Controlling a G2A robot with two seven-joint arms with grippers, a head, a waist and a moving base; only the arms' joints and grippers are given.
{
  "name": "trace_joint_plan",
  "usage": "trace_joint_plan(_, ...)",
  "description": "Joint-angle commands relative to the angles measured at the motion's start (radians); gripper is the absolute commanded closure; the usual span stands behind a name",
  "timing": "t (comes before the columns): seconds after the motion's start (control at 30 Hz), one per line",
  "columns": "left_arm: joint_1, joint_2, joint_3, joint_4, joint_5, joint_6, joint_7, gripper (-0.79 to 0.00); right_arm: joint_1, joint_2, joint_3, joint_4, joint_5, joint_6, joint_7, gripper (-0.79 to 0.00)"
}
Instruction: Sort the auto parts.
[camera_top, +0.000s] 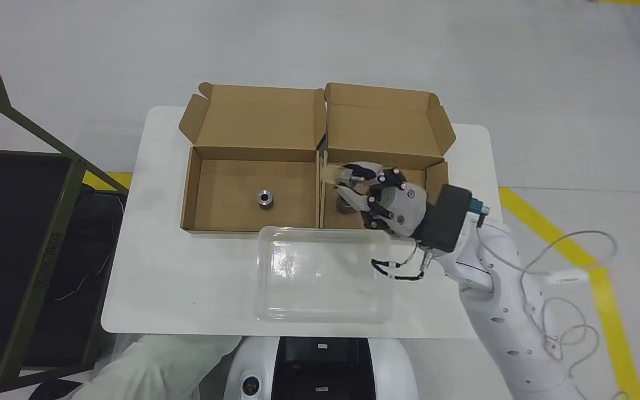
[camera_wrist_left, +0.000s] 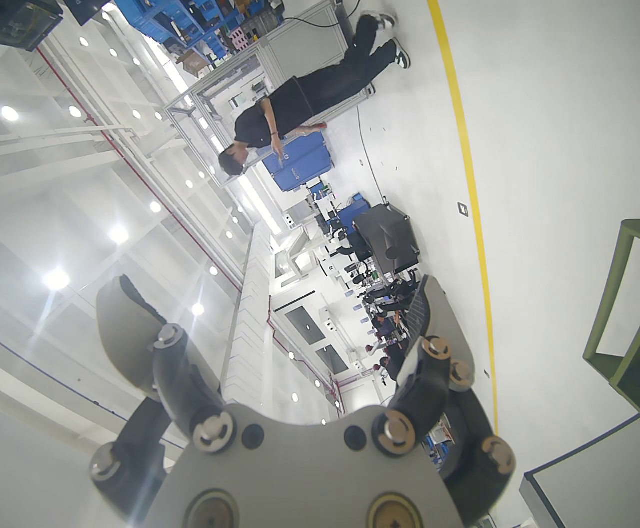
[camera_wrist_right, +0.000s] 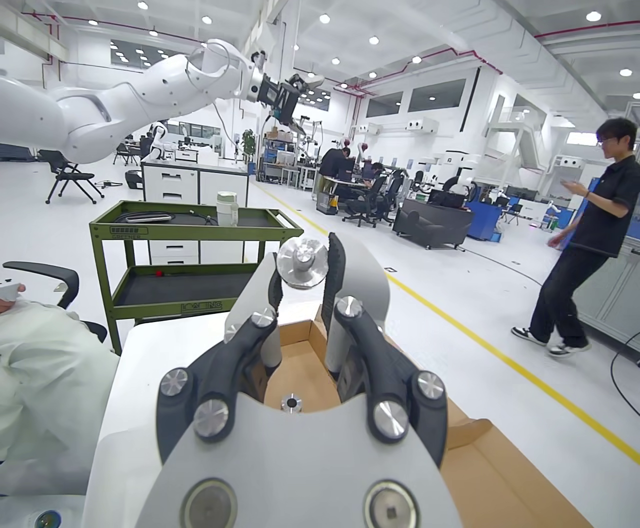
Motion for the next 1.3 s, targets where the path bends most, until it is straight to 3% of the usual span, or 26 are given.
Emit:
trace_joint_plan(0.0, 0.000, 0.000, 0.000, 0.000, 0.000, 0.000, 0.000, -0.785, 0.003, 0.001, 0.000, 0.000, -0.006, 0.001, -0.005, 0.000)
trace_joint_plan(0.23, 0.000, 0.000, 0.000, 0.000, 0.000, 0.000, 0.000, -0.785, 0.049, -0.005, -0.063, 0.062, -0.039, 0.018, 0.051, 0.000)
trace_joint_plan(0.6, 0.000, 0.000, 0.000, 0.000, 0.000, 0.000, 0.000, -0.785, 0.211, -0.039, -0.220, 0.292, -0.021, 0.081, 0.230, 0.000)
trace_joint_plan(1.27, 0.000, 0.000, 0.000, 0.000, 0.000, 0.000, 0.000, -0.785, 0.501, -0.161, -0.495, 0.731, 0.062, 0.211, 0.449, 0.000)
